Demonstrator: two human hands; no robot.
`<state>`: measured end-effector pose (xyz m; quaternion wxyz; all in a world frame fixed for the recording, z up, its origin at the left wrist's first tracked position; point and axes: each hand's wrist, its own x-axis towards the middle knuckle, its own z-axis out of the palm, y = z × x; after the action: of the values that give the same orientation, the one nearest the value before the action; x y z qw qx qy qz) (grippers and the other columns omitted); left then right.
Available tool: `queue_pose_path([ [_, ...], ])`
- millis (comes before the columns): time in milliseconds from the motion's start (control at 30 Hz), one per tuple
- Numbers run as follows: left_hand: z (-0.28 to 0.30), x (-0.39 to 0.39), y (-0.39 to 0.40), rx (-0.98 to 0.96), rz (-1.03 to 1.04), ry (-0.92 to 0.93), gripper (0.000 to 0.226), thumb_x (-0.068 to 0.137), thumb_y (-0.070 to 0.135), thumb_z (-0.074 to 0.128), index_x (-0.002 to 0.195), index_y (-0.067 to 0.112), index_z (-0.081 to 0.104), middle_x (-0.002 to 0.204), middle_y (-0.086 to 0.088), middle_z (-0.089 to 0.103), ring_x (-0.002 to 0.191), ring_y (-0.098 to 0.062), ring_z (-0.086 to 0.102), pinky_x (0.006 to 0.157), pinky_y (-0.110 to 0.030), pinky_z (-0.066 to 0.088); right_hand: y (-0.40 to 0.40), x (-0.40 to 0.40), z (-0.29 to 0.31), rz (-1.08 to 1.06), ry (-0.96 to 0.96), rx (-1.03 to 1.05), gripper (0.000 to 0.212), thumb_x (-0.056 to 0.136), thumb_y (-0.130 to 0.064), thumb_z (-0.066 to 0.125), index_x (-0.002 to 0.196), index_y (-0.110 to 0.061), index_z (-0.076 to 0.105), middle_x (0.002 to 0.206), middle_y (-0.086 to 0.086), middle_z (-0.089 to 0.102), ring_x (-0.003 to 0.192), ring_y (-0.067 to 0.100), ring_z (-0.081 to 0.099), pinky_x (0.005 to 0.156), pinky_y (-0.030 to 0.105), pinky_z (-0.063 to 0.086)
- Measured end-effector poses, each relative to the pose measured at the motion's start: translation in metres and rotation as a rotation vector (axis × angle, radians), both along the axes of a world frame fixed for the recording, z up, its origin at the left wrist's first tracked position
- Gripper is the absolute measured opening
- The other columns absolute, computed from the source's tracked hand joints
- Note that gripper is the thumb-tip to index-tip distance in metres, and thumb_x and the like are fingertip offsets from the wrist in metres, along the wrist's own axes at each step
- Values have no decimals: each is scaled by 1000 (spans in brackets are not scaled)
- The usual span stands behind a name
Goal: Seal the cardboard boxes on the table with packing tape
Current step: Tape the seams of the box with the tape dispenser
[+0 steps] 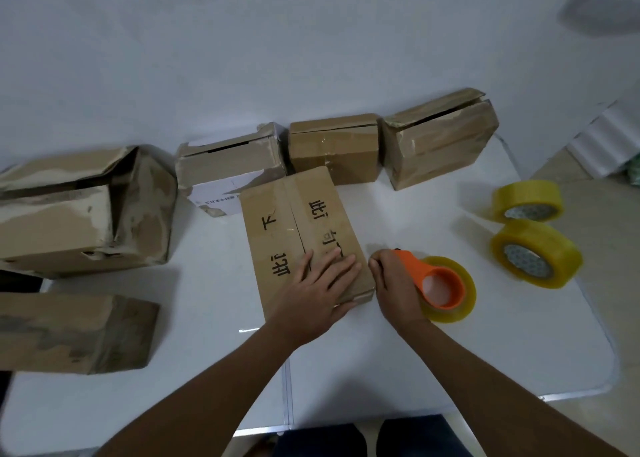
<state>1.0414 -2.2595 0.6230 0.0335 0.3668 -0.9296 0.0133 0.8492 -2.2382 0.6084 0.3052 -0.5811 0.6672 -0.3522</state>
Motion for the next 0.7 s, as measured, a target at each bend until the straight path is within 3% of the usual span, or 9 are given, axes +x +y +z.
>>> queue_pose_path([
  [167,2,-2,0,-11,-4,8,59,101,53,43,149,19,42,152,-1,44,145,-25,34,115,-56,27,-2,0,-2,-10,-80,86,18,103,-20,45,91,-9,49,79,3,54,71,17,52,68,43,45],
  [300,2,-1,0,8,-4,20,59,101,53,43,148,19,42,152,-2,45,144,-26,36,115,-56,27,-15,-5,-6,66,-121,211,26,99,-31,44,116,-12,51,102,5,59,88,21,59,78,43,51],
  [400,3,0,0,14,-1,27,59,101,54,42,149,19,41,152,-1,44,144,-26,35,116,-56,27,-13,-11,-8,143,-77,213,41,96,-4,46,136,-13,48,125,8,56,103,21,60,88,40,53],
  [500,0,1,0,6,-5,23,61,101,55,40,150,20,41,153,-1,44,145,-25,35,115,-56,27,14,-22,4,126,-118,183,53,92,8,52,140,-14,48,130,-4,56,110,7,59,93,19,49],
  [600,0,0,0,9,0,16,62,101,57,36,151,20,38,153,0,43,145,-25,34,115,-56,27,32,-35,19,254,-84,181,58,90,-11,68,142,-22,47,123,-15,57,106,0,60,89,8,46],
  [700,0,2,0,25,-5,-2,63,102,57,33,152,20,37,154,-1,42,146,-25,33,115,-57,27,17,-40,26,367,55,202,53,88,-27,72,137,-22,52,112,-13,62,95,3,62,79,5,46],
])
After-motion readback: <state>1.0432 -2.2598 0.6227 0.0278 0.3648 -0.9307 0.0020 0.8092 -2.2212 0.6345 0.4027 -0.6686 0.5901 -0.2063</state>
